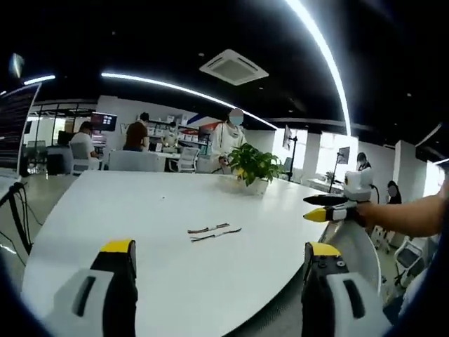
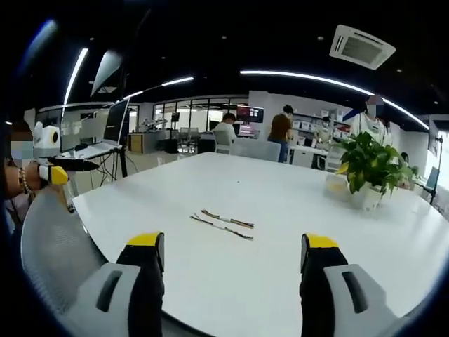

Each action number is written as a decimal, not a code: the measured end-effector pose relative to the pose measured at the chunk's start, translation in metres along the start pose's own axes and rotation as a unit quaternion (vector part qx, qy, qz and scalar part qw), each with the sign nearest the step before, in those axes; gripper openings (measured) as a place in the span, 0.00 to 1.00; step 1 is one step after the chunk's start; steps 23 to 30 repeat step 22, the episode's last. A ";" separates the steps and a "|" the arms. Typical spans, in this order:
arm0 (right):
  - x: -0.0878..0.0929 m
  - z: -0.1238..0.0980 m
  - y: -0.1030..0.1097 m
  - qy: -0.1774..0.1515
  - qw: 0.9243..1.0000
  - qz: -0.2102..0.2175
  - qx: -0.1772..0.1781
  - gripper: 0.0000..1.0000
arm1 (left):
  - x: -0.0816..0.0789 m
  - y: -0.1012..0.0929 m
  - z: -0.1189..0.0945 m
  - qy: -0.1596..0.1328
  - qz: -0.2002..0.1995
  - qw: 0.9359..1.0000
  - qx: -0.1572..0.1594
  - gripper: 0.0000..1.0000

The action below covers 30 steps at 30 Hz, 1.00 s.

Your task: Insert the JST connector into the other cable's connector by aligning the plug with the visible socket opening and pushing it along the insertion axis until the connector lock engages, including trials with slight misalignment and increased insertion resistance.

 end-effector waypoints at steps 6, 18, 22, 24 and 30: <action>0.008 0.002 -0.003 0.001 1.000 0.002 0.005 0.77 | 0.011 -0.007 0.004 0.014 0.028 0.999 -0.007 0.99; 0.023 0.006 -0.004 0.010 1.000 0.021 0.001 0.75 | 0.020 0.008 0.005 0.031 0.035 0.998 -0.044 0.97; 0.024 0.007 -0.001 0.011 1.000 0.006 -0.007 0.74 | 0.023 0.011 0.006 0.036 0.039 0.997 -0.050 0.96; 0.024 0.007 -0.001 0.011 1.000 0.006 -0.007 0.74 | 0.023 0.011 0.006 0.036 0.039 0.997 -0.050 0.96; 0.024 0.007 -0.001 0.011 1.000 0.006 -0.007 0.74 | 0.023 0.011 0.006 0.036 0.039 0.997 -0.050 0.96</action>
Point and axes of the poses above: the point that each gripper's makers call its tool centre point, and the gripper's own axes: z roughly forward along the fingers, y roughly to its left, x roughly out of its underside, the point moved 3 cm from there along -z, roughly backward along the fingers, and after that the axes turned 4 degrees about -z, right-handed, at the moved point
